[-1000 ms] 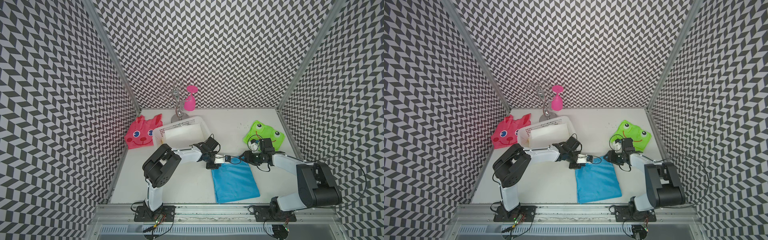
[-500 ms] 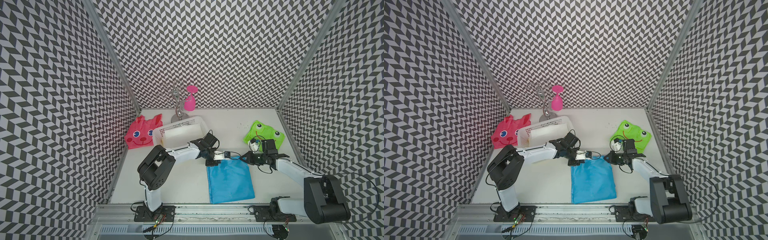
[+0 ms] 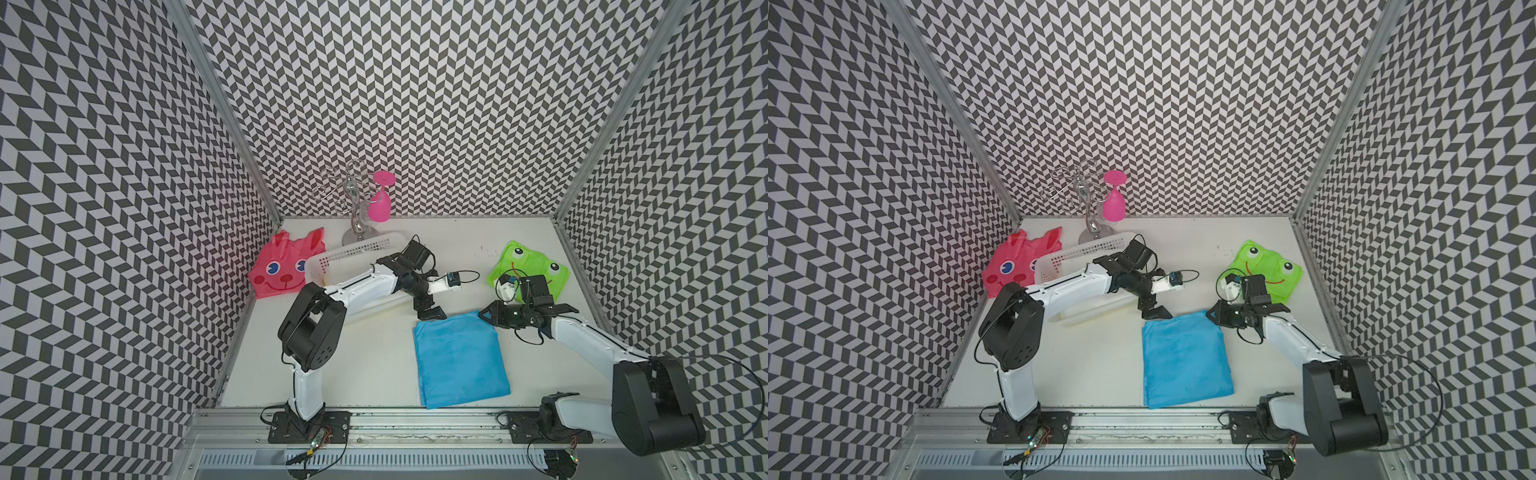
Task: Put the folded raincoat in the basket
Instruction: Pick up the raincoat from the center of the board.
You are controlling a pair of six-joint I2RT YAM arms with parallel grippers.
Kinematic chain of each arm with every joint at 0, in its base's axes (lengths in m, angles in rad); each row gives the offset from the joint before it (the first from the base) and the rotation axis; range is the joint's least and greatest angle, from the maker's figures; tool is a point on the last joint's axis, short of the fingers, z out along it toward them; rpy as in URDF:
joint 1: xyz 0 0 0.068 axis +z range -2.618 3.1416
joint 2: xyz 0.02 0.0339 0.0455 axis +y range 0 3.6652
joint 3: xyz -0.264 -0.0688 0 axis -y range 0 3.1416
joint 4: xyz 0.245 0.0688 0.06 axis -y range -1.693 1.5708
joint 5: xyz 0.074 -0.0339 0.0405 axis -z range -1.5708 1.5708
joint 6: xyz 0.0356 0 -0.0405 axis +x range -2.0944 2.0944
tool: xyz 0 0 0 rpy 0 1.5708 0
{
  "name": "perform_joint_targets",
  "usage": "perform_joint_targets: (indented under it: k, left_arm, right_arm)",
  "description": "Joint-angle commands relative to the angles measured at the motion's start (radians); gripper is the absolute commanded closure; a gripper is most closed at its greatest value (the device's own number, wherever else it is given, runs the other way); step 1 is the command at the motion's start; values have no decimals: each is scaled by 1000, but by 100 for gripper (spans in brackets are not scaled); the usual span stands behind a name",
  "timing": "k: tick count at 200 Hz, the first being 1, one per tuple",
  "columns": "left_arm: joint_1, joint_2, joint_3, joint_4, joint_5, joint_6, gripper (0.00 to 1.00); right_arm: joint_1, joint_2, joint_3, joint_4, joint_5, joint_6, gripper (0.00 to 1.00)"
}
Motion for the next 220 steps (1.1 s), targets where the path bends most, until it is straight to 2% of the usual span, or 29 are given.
perform_joint_targets:
  k: [1,19,62,88,114,147,166,175,198,220]
  left_arm:
    - [-28,25,-42,-26,-24,-29,3]
    - [-35,10,-68,-2,-27,-23,4]
    - [-49,-5,-132,19,-51,-38,5]
    - [-53,-9,-222,104,-129,-98,7]
    - [-55,-37,-274,171,-177,-148,6]
    - [-60,3,-243,146,-176,-194,9]
    - [-74,27,-248,130,-164,-196,15]
    - [-85,37,-254,123,-164,-196,19]
    - [-107,54,-262,107,-156,-197,34]
    - [-109,60,-257,104,-155,-194,59]
  right_arm:
    - [9,9,27,-44,109,19,43]
    - [10,-14,34,-78,136,51,34]
    - [15,-56,-46,-147,118,127,20]
    - [60,-26,-30,-144,148,159,18]
    - [88,49,-19,-128,175,159,21]
    - [96,116,-36,-95,205,151,35]
    - [96,145,-50,-90,220,142,53]
    - [97,149,-54,-82,215,141,67]
    - [97,136,-58,-57,182,132,99]
    - [96,101,-65,-18,134,120,100]
